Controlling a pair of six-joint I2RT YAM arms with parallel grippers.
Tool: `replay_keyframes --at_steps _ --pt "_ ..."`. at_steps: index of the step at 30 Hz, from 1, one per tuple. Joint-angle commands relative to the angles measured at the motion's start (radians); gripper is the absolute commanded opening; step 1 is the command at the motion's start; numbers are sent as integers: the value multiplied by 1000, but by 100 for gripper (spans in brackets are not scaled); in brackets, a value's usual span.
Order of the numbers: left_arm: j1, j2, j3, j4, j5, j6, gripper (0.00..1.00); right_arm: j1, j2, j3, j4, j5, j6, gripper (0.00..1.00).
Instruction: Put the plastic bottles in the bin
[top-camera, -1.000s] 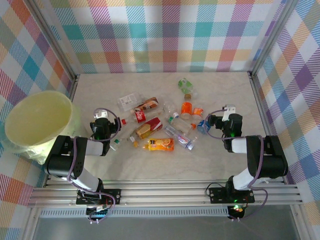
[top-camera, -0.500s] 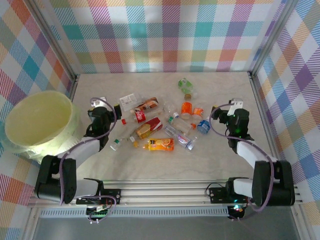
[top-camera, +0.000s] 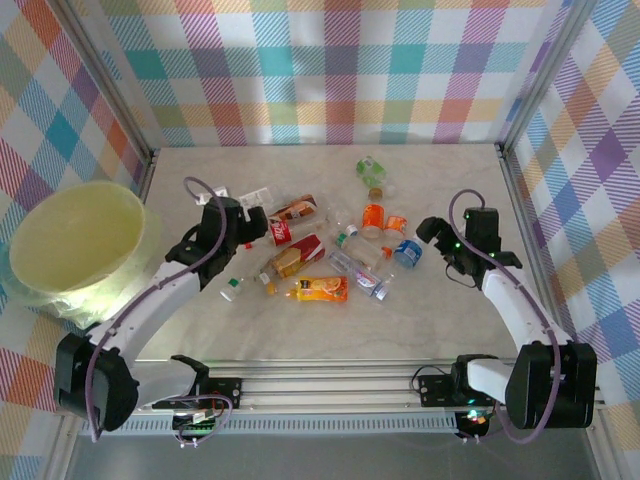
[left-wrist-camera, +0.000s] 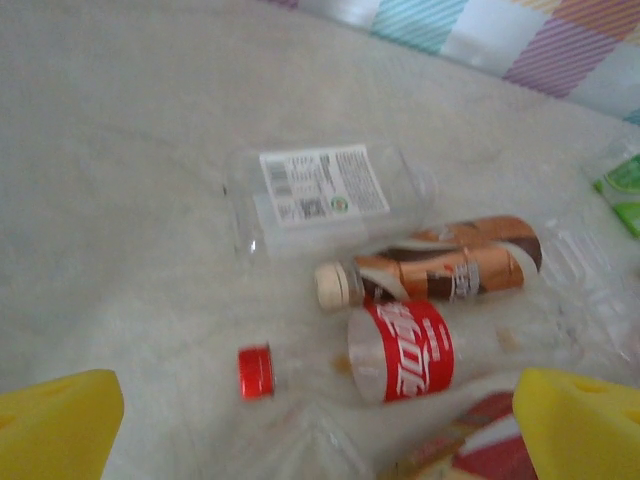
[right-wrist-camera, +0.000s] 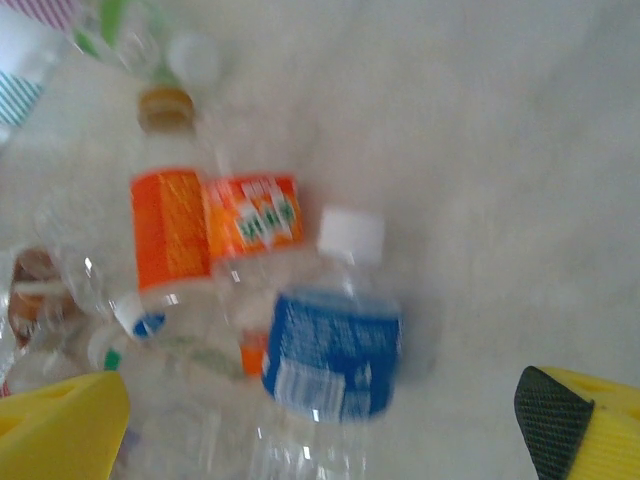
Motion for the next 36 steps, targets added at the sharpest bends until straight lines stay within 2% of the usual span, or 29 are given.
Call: replay_keyframes --at_steps 1,5,10,13,17,21,25,31,36 --pt "0 -57 6 -154 70 -132 100 26 -28 24 -150 -74 97 100" --pt "0 -102 -37 -161 101 -247 100 78 -13 17 -132 -51 144 100" --pt "0 -127 -86 -152 131 -341 100 157 45 5 -89 41 224 100" --pt "0 -160 -123 -176 77 -408 100 195 87 17 -62 54 243 100" --pt "0 -202 -176 -128 49 -475 100 237 151 47 -48 70 248 100" --pt "1 -206 -154 -223 -46 -608 100 299 196 48 -72 157 299 95" --pt "0 -195 -110 -316 -47 -626 100 334 216 19 -32 211 313 89" --pt "0 -181 -102 -251 60 -561 100 344 274 9 13 233 283 83" --pt "0 -173 -99 -215 77 -543 100 347 323 0 48 224 283 83"
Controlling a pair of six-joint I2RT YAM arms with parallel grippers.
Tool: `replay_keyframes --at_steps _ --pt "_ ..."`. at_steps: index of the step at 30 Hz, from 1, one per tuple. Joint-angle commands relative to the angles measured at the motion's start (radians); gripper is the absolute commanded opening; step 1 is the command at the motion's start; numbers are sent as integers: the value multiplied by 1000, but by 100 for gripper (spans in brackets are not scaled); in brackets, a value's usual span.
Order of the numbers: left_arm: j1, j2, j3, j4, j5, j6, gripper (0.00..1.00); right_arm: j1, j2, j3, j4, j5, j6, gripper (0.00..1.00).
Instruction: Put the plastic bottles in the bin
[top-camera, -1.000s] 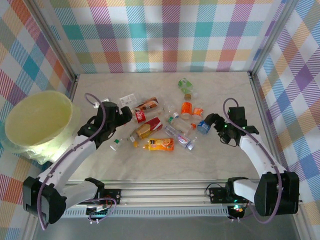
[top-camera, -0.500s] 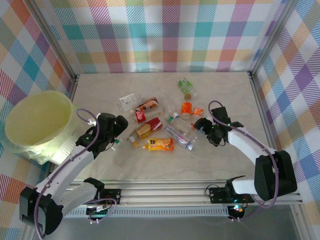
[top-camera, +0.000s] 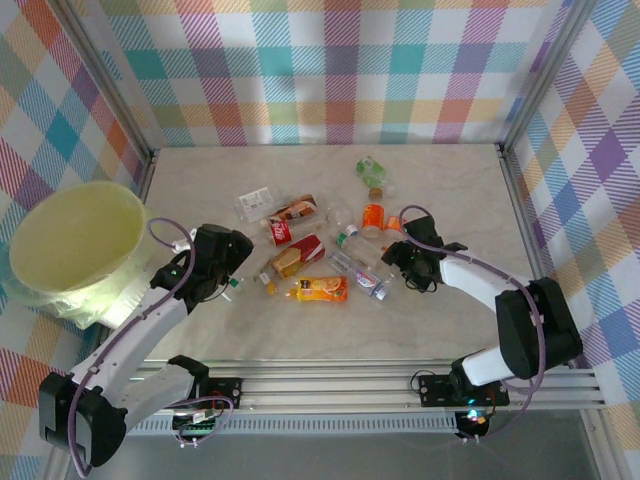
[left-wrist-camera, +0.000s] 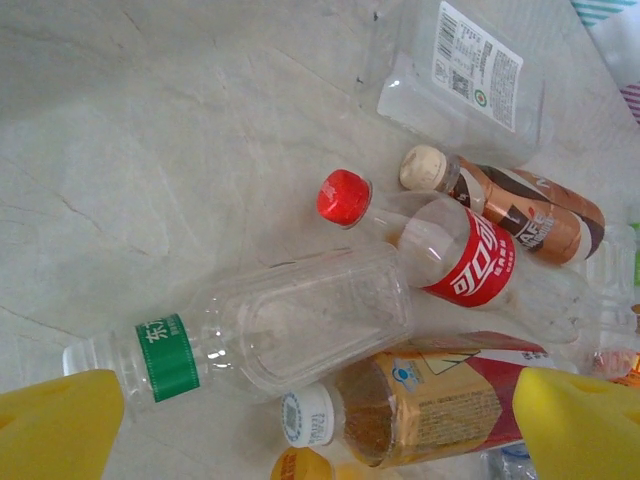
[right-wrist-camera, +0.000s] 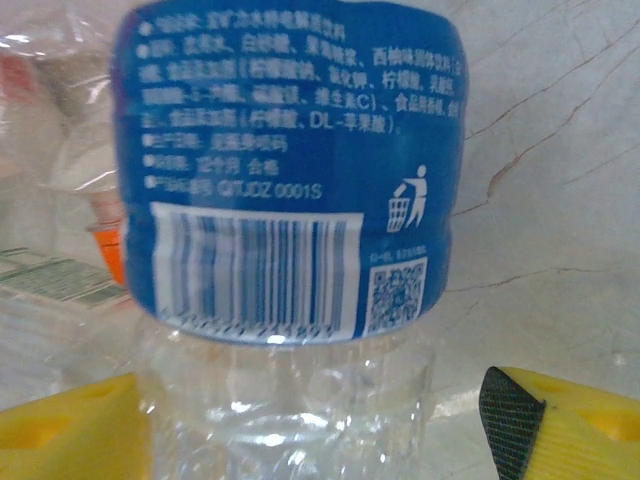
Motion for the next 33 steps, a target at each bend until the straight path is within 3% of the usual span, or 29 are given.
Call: replay_keyframes --at_steps 1,6,12,15,20,26,33 --pt "0 -4 20 45 28 29 100 6 27 -23 42 14 2 83" --pt "0 -10 0 101 44 74 100 9 45 -33 66 22 10 80" --pt "1 9 -24 208 168 137 100 10 -19 -65 75 72 -32 64" --pt "0 15 -38 306 248 138 100 12 -103 -75 52 130 -110 57" --pt "-1 74 12 328 334 129 100 42 -265 -84 79 176 -312 53" --pt "-61 115 -6 578 466 157 100 66 -431 -96 249 -44 -504 50" --pt "-149 203 102 723 681 250 100 88 -420 -46 348 -409 -574 52"
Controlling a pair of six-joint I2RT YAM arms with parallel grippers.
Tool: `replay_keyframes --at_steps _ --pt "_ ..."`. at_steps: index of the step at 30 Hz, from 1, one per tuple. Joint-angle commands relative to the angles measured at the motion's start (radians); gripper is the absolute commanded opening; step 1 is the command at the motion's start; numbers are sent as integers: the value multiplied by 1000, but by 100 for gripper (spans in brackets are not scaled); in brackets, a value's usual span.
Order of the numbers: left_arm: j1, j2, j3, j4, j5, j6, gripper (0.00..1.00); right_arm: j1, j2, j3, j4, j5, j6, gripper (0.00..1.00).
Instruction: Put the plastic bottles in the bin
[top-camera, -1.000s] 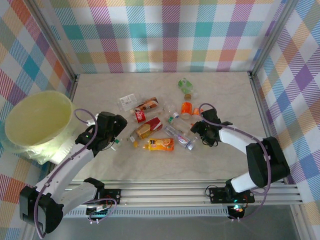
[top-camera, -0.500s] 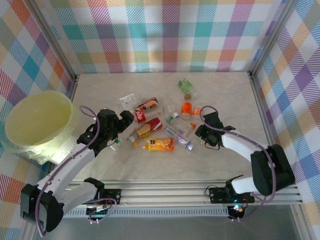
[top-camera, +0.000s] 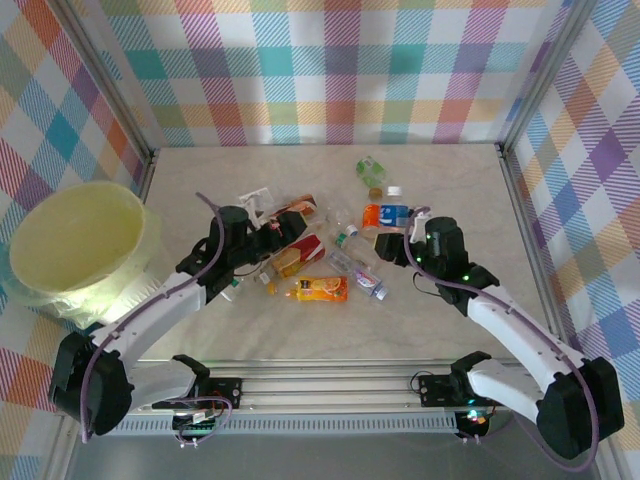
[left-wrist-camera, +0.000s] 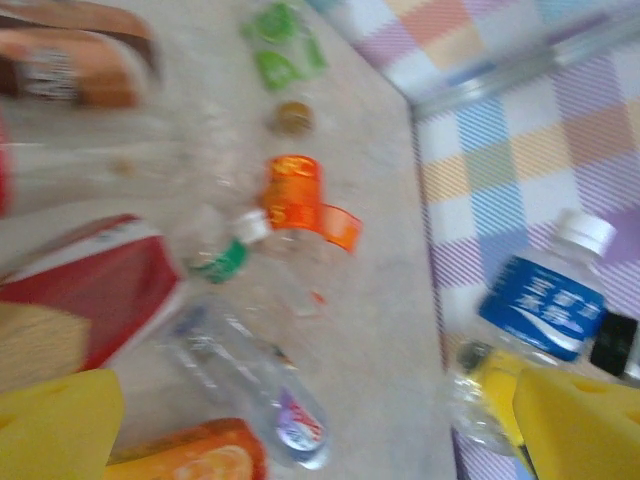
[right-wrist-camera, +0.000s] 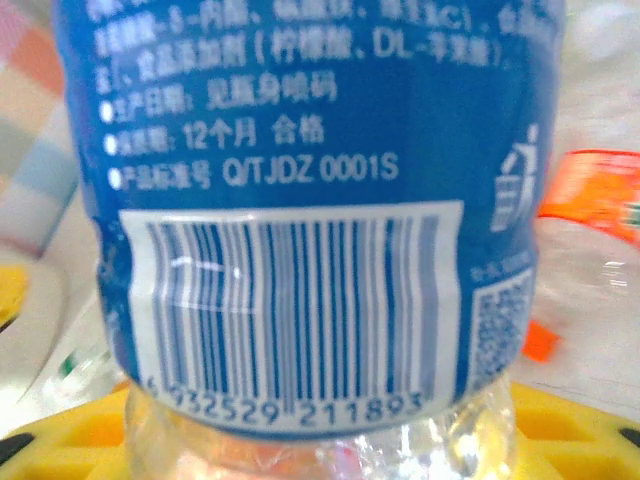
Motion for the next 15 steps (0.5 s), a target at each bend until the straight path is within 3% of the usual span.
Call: replay_keyframes --at_steps 1,8,15 --pt "-43 36 85 135 157 73 100 15 21 40 110 -252 -63 52" --pt "-127 150 211 128 211 140 100 49 48 42 227 -434 -65 52" --pt "-183 239 308 110 245 190 100 73 81 79 244 -515 -46 53"
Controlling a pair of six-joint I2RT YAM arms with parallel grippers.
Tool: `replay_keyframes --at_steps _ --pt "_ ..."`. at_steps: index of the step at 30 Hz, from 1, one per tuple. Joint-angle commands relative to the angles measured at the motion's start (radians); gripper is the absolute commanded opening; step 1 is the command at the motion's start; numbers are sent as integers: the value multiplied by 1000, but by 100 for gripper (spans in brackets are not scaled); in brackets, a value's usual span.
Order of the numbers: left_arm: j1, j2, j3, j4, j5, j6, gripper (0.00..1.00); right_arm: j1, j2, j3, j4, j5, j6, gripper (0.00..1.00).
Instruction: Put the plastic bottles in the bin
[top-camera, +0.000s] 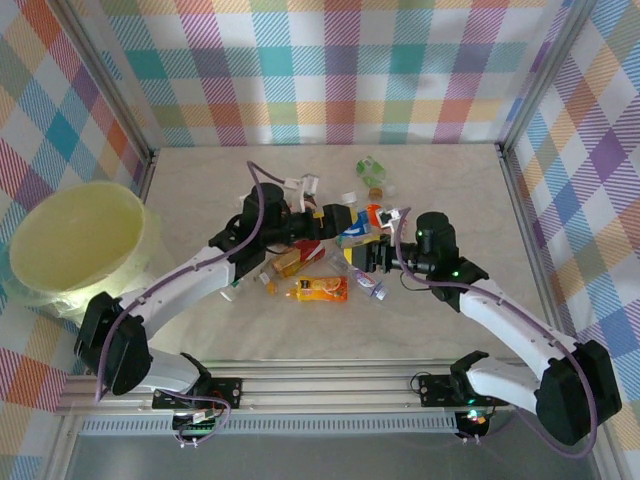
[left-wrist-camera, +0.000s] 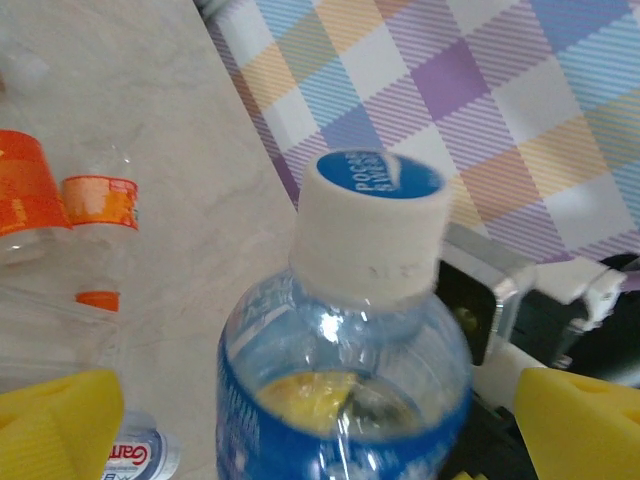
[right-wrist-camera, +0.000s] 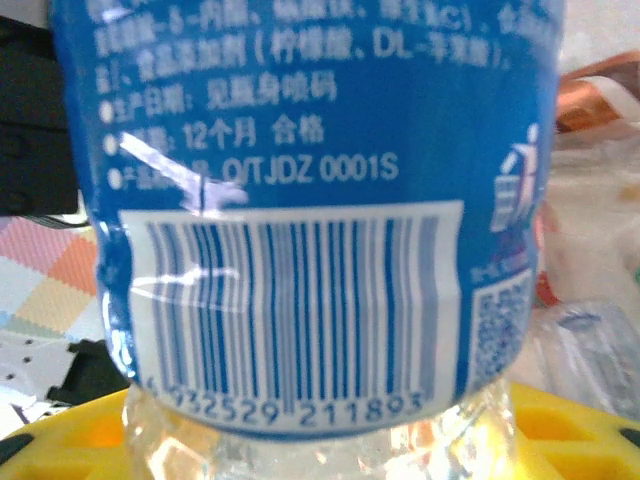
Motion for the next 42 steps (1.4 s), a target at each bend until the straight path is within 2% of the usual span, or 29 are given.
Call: replay_keyframes --at_steps 1,4,12,16,18,26,32,37,42 --pt "-34 19 64 -10 36 70 99 12 13 52 77 -88 2 53" --pt "-48 32 79 -33 37 87 94 18 23 65 101 -108 23 53" --pt "-55 31 74 -38 43 79 66 22 34 78 127 -141 34 58" --pt "-54 14 66 -67 -57 81 55 22 31 84 107 -169 11 64" --pt "-55 2 65 -93 -126 81 52 22 22 88 65 -139 -9 73" --pt "-48 -98 100 -388 -585 141 49 21 -49 73 -25 72 -54 100" --pt "-31 -227 195 -675 -938 248 49 22 -72 59 -104 311 -61 100" --pt "7 -333 318 -882 -1194 332 49 22 -97 18 -72 436 -40 100" --pt "71 -396 406 -963 -1398 435 48 22 -109 -3 -45 514 -32 100"
